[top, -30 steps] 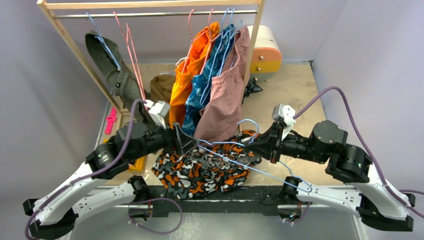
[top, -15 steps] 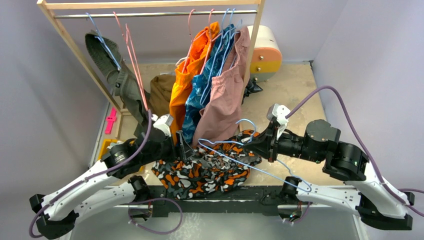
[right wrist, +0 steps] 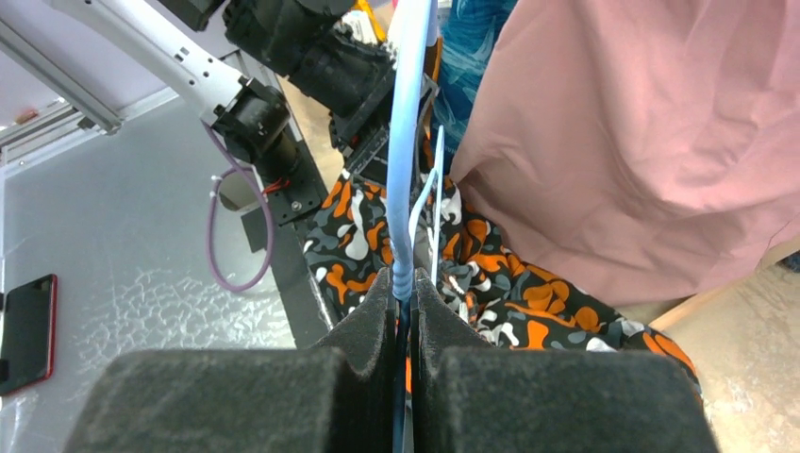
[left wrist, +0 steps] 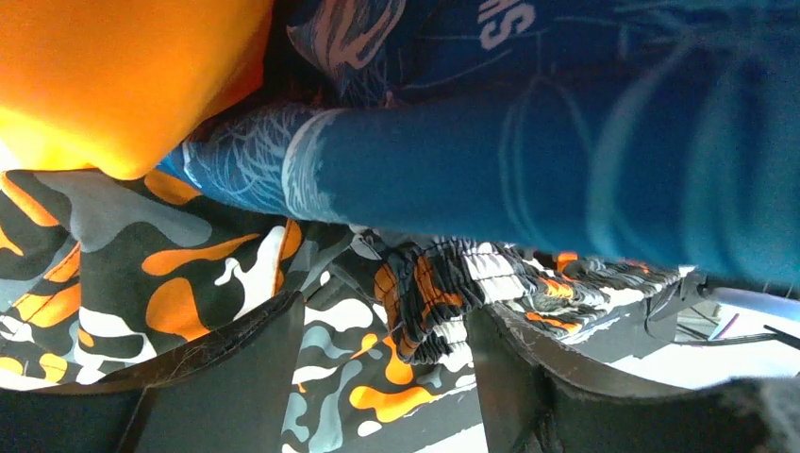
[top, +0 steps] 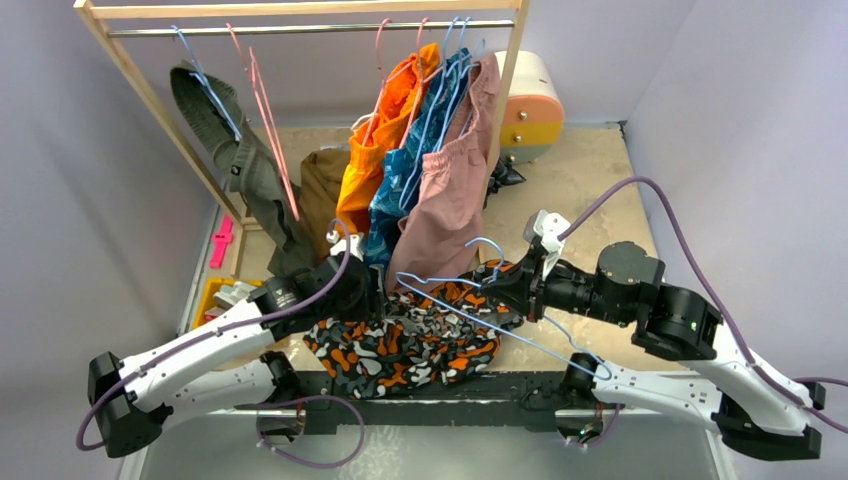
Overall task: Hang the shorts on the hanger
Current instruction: Hang the shorts on the hanger.
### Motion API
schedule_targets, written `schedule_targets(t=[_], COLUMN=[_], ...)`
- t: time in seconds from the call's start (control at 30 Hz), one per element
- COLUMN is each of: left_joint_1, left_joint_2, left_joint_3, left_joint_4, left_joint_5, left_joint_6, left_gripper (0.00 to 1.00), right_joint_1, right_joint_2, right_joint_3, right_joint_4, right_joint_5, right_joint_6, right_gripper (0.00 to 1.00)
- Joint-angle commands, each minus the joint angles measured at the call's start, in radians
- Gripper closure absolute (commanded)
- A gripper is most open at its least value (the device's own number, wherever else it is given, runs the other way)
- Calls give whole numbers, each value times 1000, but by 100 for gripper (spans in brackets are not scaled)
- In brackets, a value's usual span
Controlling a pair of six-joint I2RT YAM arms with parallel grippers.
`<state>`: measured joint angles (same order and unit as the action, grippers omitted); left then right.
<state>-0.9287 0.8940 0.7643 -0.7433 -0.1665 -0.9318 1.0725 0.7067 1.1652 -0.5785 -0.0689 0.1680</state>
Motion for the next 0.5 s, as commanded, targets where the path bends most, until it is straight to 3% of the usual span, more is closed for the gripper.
schedule_targets(t=[0.0, 0.1, 0.3, 0.47], left_joint_1=[5, 5, 5, 5], left_joint_2=[12, 23, -3, -64], left_joint_3=[-16, -35, -1, 85], left_joint_4=[66, 85, 67, 16], left_joint_5=[9, 15, 1, -12], left_joint_6=[41, 48, 37, 22], left_gripper=[37, 53, 99, 100], right_joint_1=[3, 3, 3, 4], right_joint_2=[-7, -11, -22, 15], right_joint_3=[8, 8, 8, 23], right_joint_4=[89, 89, 63, 23], right_joint_5=[17, 10, -60, -182], right_joint_6=[-30, -44, -57, -69], right_gripper=[100, 100, 100, 100])
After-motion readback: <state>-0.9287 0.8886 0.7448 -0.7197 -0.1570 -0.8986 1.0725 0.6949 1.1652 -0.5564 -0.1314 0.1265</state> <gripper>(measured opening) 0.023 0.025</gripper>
